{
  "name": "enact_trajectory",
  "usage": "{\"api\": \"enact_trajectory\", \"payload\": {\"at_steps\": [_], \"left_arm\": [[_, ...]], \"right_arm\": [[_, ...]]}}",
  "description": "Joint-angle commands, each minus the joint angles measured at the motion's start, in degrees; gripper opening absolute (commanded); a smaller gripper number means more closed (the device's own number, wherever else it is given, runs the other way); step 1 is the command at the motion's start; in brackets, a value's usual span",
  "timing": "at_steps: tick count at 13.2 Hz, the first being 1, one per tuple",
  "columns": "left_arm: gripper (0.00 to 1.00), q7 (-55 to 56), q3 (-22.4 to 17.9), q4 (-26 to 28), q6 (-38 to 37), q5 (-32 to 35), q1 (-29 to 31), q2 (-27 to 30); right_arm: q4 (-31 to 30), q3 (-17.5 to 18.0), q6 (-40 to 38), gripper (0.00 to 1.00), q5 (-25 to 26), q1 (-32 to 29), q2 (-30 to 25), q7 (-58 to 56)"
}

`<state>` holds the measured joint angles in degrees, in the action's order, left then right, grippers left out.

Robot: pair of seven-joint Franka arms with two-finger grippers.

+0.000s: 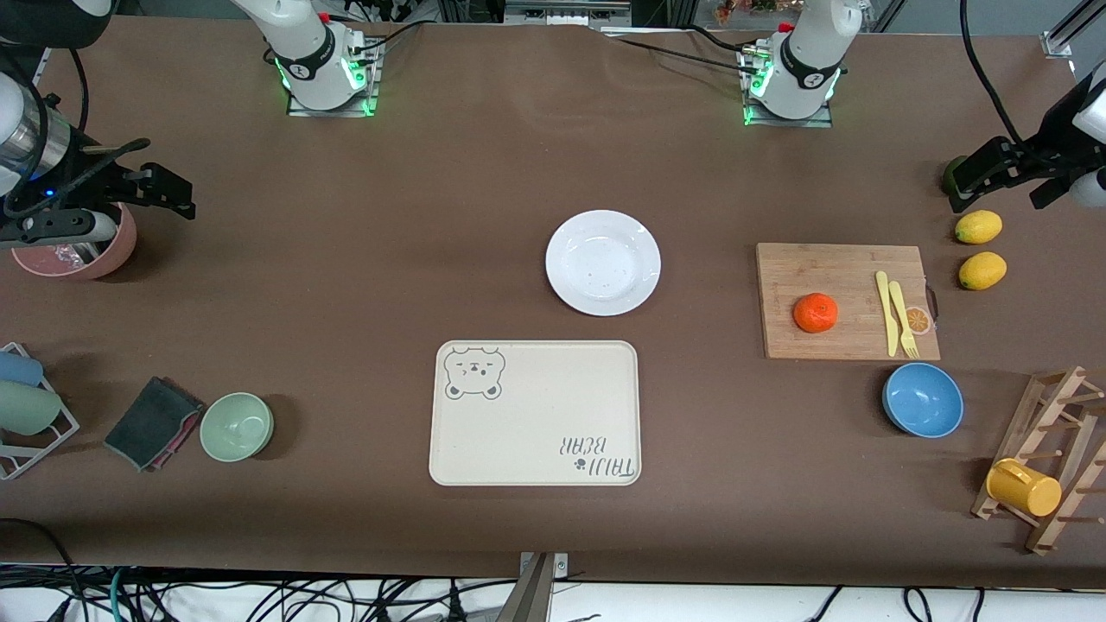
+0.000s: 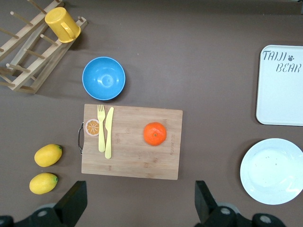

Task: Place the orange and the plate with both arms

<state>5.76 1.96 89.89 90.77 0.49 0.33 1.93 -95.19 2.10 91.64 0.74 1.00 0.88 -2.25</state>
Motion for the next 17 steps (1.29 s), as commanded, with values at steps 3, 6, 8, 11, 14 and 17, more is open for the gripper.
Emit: {"api": "enact_trajectory", "payload": {"at_steps": [3, 6, 8, 11, 14, 17], "left_arm": [[1.00, -1.01, 0.32, -3.06, -4.36, 1.61, -0.07, -2.19], [1.00, -1.01, 0.50, -3.58, -8.76, 1.61, -0.16, -2.45], [1.00, -0.84, 0.50, -3.50, -10.17, 1.61, -0.24, -2.45], [1.00, -0.57, 0.50, -3.58, -10.27, 1.61, -0.33, -2.45], [1.00, -0.40, 0.06, -3.67, -10.27, 1.53, -0.86, -2.63], [1.00, -0.48, 0.32, -3.76, -9.83, 1.18, -0.68, -3.07]], "right_arm": [[0.89, 0.19, -0.23, 1.00, -0.39, -0.04, 0.09, 0.23], [0.89, 0.19, -0.32, 1.00, -0.47, -0.04, 0.00, 0.41], [0.89, 0.10, -0.50, 1.00, -0.56, -0.12, 0.09, 0.41], [0.89, 0.19, -0.50, 1.00, -0.56, -0.04, 0.09, 0.50], [0.89, 0.19, -0.50, 1.00, -0.56, -0.04, 0.09, 0.41], [0.89, 0.19, -0.58, 1.00, -0.56, -0.04, 0.00, 0.50]]}}
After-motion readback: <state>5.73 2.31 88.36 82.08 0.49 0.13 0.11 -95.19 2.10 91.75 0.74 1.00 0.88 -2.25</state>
